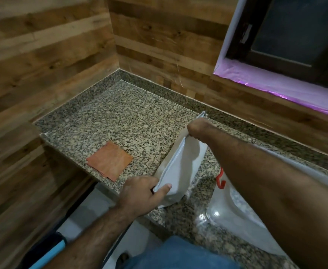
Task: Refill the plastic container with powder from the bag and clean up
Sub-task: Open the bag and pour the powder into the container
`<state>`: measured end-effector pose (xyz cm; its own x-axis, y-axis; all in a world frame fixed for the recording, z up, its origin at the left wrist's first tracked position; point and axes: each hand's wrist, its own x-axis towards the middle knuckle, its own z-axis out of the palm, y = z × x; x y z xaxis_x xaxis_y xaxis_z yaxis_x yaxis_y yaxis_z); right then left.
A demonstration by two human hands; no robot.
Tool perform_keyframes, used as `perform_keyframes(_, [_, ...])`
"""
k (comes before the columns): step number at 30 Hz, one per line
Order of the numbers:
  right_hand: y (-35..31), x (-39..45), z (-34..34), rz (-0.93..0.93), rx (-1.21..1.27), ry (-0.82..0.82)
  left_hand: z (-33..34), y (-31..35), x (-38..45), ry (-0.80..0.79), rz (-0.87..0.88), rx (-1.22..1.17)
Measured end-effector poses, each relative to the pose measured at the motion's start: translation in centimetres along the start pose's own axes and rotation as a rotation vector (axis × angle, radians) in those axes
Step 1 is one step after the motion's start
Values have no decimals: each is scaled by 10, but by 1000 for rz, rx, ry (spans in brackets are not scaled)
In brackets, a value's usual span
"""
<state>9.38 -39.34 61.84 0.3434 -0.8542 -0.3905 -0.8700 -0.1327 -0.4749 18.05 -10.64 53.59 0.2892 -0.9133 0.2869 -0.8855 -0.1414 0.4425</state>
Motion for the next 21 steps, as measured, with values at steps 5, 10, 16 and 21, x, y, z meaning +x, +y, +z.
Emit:
perform_keyframes(5, [-3,-11,2,14,34,51,-1,10,5,26,-55,10])
perform_keyframes(10, [-14,-52,-19,-168,-96,222,6,13,-13,101,123,72])
perform_keyframes(16, [-56,-108,-94,-387,15,458,-36,37,10,255,237,-246])
perform_keyframes(21, [-80,-149,-176,-515,193,559,-92,69,85,301,56,-738])
